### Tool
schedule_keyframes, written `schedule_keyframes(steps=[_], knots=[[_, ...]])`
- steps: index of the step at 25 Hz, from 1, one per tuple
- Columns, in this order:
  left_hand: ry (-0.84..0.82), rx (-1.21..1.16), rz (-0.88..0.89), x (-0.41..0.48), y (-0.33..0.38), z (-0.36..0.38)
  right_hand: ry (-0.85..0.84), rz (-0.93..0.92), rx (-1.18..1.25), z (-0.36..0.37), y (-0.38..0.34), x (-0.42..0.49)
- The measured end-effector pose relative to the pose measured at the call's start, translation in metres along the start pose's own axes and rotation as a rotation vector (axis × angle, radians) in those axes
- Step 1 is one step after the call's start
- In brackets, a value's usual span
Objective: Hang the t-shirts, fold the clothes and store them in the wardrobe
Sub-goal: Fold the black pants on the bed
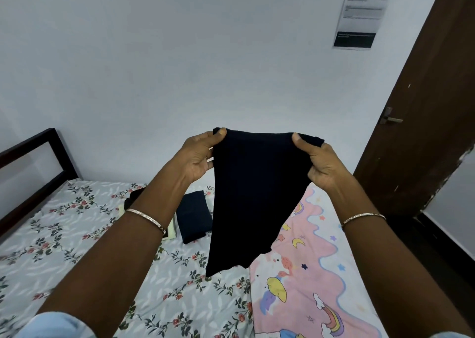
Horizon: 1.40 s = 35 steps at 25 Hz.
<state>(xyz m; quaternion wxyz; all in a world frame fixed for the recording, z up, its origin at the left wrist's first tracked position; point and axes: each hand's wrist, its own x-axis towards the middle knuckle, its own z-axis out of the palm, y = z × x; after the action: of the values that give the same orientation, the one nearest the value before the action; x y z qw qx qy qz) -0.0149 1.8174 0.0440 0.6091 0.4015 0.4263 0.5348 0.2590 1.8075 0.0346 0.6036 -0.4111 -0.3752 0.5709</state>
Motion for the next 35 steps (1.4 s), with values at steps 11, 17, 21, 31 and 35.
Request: schedule_keyframes(steps=[11, 17, 21, 31, 35], knots=[[0.200, 0.125, 0.213, 0.018, -0.010, -0.001, -0.005, -0.091, -0.170, -0.006, 0.002, -0.006], [0.257, 0.296, 0.281, 0.026, -0.008, -0.003, 0.101, -0.112, -0.190, -0.006, 0.020, -0.003], [0.044, 0.396, 0.303, 0.029, -0.003, -0.006, 0.025, -0.144, -0.268, -0.010, 0.020, -0.001], [0.110, 0.789, 0.482, 0.037, -0.013, -0.012, 0.128, -0.197, -0.184, -0.016, 0.020, 0.000], [-0.002, 0.502, 0.318, 0.033, -0.012, -0.011, 0.145, 0.141, 0.185, -0.015, 0.025, -0.002]])
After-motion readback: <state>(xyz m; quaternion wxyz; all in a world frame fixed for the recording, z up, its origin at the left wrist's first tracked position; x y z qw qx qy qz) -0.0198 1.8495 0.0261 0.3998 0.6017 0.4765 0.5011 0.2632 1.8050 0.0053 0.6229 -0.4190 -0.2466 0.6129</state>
